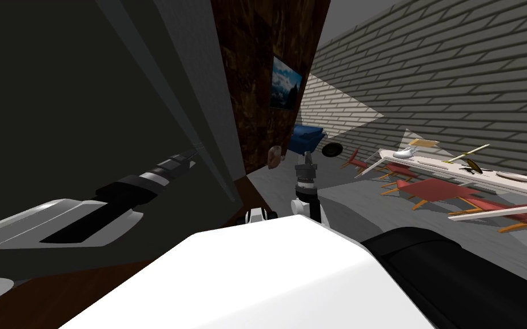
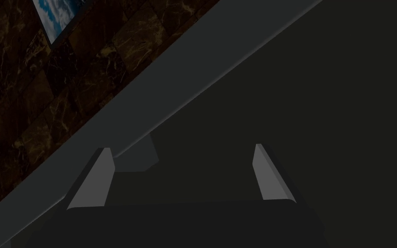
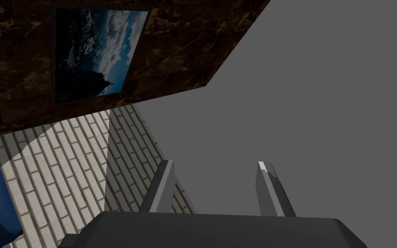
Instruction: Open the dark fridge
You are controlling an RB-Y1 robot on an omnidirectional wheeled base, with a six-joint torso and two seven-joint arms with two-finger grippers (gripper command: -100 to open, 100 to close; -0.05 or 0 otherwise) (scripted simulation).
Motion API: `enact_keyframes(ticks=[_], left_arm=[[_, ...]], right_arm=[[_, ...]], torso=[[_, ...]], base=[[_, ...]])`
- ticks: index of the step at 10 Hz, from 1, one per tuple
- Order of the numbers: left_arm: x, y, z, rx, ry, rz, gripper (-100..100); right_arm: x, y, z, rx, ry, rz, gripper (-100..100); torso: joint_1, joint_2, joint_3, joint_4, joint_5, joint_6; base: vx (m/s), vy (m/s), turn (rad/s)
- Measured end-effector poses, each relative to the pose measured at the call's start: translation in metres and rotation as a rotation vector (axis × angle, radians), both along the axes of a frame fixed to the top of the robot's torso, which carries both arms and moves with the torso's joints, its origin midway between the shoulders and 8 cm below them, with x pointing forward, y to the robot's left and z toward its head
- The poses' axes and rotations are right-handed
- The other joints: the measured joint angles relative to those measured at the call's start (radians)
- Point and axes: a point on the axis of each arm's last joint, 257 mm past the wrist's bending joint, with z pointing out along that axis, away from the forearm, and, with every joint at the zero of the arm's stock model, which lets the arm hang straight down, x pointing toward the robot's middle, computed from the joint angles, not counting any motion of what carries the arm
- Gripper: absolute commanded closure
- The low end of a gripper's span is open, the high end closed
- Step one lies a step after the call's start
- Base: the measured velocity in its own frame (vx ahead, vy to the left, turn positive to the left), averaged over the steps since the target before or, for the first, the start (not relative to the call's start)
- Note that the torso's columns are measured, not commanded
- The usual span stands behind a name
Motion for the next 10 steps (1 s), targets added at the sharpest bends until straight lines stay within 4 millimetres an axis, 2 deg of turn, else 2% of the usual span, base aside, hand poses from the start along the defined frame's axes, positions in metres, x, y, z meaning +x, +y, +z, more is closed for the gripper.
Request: enact_keyframes(ticks=[10], left_arm=[[0.0008,0.0007,0.0056,0.044,0.016,0.02,-100]], right_arm=[[0.0,0.0,0.0,0.0,0.0,0.0,0]], torso=[[0.0,-0.001,-0.002,0.003,-0.002,0.001]], base=[[-0.002,0.0,0.002]])
